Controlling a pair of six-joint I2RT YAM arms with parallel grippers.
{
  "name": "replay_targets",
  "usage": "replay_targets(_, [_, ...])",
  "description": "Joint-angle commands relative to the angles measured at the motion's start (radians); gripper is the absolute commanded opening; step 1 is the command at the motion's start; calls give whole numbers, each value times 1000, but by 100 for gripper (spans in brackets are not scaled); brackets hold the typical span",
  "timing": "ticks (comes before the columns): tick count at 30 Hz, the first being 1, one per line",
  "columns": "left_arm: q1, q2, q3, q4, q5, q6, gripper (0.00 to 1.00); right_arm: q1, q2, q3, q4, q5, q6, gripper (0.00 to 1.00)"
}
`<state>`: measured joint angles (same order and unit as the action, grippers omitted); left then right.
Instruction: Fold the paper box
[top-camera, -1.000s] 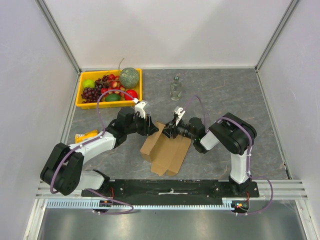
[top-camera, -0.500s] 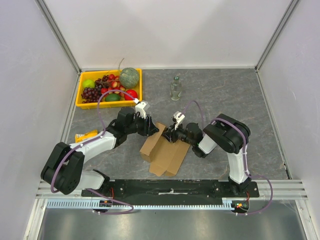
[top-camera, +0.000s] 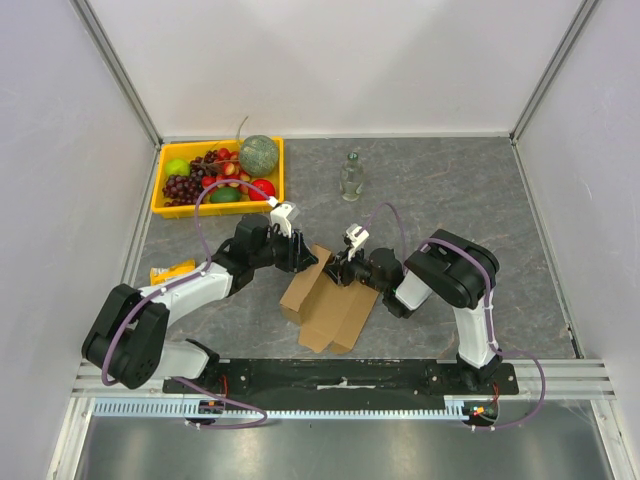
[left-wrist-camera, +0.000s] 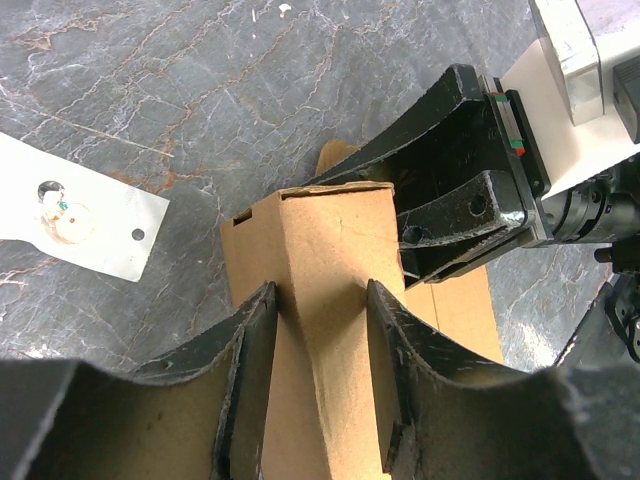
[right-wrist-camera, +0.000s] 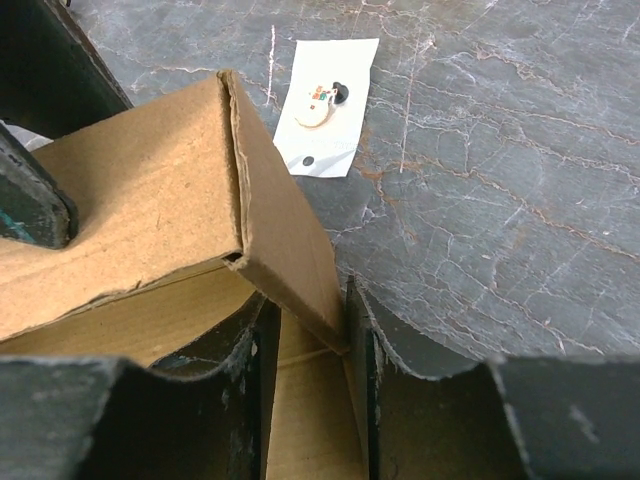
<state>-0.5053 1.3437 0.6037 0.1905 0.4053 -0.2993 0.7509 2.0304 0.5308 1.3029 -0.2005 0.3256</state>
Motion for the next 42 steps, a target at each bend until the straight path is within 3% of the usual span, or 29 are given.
replay_targets(1, [4, 5, -7, 23, 20, -23, 47, 11, 24, 1, 384, 3, 29, 40])
replay_targets(26, [4, 15, -5, 18, 17, -23, 47, 11, -61, 21, 368, -89, 56, 45])
replay_targets(36, [2, 14, -9, 18, 17, -23, 47, 10, -79, 23, 361, -68, 46, 45])
replay_targets(42, [4, 14, -7, 18, 24, -24, 46, 11, -73, 18, 360, 13, 52, 39])
